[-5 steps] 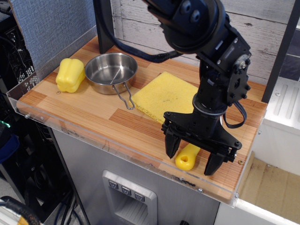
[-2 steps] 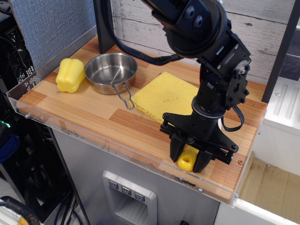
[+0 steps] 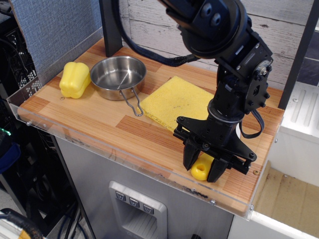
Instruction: Place the knife on top of the towel
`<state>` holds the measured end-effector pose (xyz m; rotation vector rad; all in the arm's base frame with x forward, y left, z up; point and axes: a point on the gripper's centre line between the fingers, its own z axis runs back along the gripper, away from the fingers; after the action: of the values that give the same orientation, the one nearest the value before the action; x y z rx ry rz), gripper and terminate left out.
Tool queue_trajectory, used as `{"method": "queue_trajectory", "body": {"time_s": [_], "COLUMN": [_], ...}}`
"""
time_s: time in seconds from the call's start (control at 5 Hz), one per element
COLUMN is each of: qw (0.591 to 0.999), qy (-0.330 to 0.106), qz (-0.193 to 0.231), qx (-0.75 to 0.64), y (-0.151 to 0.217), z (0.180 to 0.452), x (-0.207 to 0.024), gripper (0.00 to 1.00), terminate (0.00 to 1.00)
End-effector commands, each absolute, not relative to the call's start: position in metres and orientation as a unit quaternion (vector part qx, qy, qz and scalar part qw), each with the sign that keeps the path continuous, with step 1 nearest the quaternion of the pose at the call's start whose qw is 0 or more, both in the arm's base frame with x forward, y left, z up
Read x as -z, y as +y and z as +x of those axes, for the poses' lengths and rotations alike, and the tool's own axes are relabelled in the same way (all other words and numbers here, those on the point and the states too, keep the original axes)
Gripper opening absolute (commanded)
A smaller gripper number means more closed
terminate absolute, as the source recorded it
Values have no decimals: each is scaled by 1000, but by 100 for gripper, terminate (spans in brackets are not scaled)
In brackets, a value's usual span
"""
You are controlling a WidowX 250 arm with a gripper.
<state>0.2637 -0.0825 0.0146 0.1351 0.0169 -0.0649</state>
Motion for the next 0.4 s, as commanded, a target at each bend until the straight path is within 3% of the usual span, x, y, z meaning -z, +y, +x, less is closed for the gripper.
{"method": "queue_trajectory", "body": {"time_s": [0.0, 0.2], "qw": [996, 995], "qy": [-63, -81], "qz": [48, 50], "qx": [34, -7], "y": [-65, -36], "z": [278, 288], "x": [-60, -77], "gripper": [0, 0], "terminate": [0, 0]}}
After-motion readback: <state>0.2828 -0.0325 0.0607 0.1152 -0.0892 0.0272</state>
